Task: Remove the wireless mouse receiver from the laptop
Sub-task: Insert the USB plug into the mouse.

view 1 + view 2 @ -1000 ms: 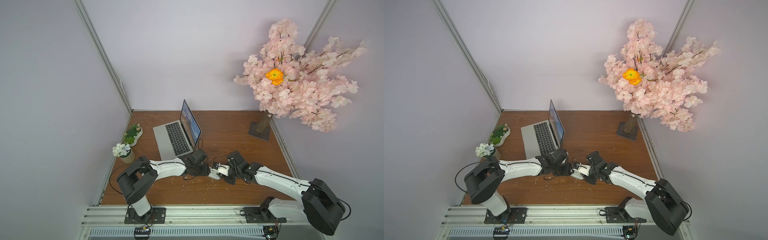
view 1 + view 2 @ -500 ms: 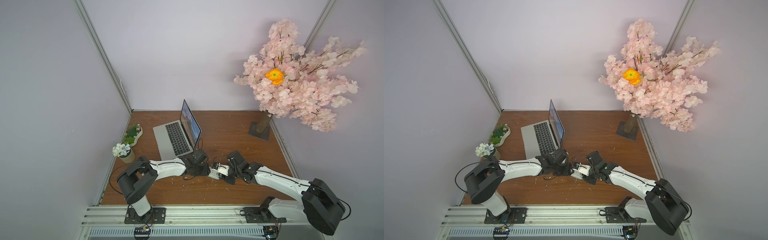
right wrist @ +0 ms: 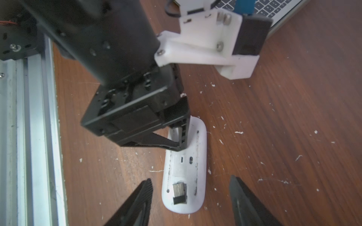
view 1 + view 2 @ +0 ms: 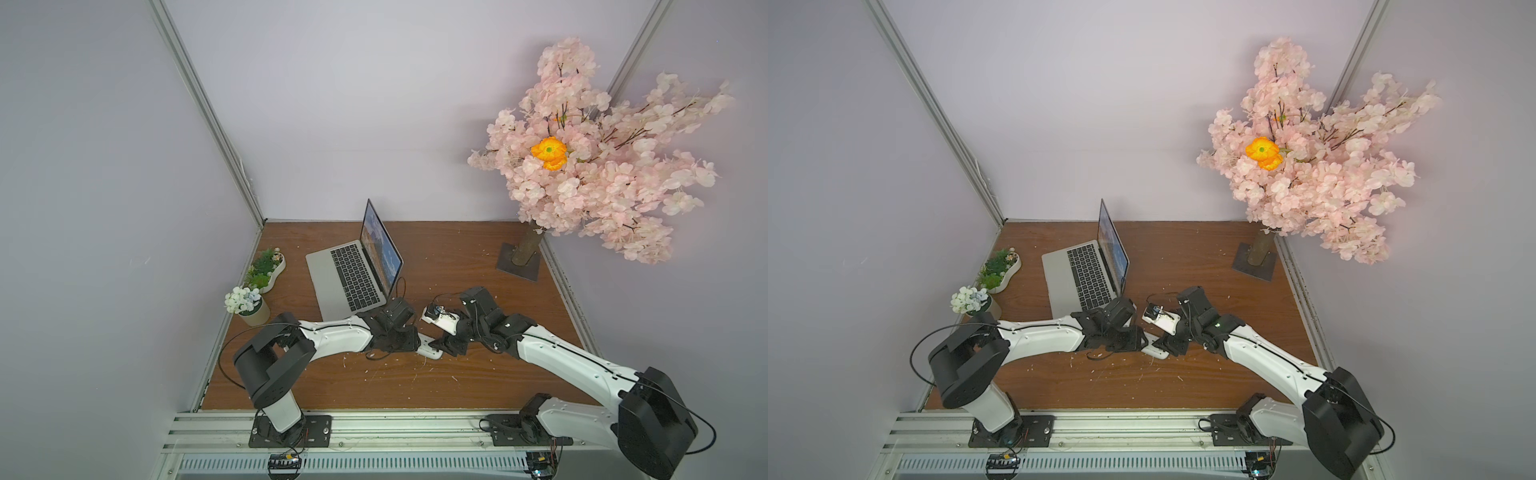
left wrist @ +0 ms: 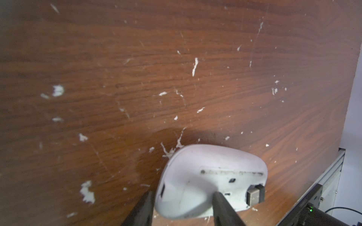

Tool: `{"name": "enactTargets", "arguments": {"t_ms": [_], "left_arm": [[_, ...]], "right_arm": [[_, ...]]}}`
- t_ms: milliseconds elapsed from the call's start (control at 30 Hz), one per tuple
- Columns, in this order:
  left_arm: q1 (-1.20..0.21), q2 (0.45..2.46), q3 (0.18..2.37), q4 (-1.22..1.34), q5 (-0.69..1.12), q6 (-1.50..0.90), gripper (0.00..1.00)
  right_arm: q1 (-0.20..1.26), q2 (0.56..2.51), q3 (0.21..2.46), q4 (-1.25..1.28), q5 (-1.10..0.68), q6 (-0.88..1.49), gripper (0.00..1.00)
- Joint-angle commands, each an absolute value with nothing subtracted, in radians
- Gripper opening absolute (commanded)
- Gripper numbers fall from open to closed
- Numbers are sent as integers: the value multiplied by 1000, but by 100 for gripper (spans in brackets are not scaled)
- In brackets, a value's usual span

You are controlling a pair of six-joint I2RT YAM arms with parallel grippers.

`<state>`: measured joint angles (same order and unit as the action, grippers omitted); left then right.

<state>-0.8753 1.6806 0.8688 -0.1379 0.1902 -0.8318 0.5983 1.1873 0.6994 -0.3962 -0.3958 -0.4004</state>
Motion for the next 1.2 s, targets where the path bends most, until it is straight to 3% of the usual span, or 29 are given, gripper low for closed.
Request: {"name": "enactTargets", "arguments": {"t_ms": [0, 200, 467, 1167], "left_arm": [[-883, 1755, 805, -293, 121, -825, 52], [-884, 1761, 810, -292, 123, -825, 52], [-884, 1767, 813, -290, 124, -824, 52], [-884, 1782, 818, -289, 124, -819, 52]], "right_arm": [[561, 1190, 733, -430, -426, -382, 71], [549, 1204, 659, -474, -402, -527, 76], [551, 1184, 593, -394, -387, -510, 85], [552, 1313, 638, -292, -401, -390, 77]]}}
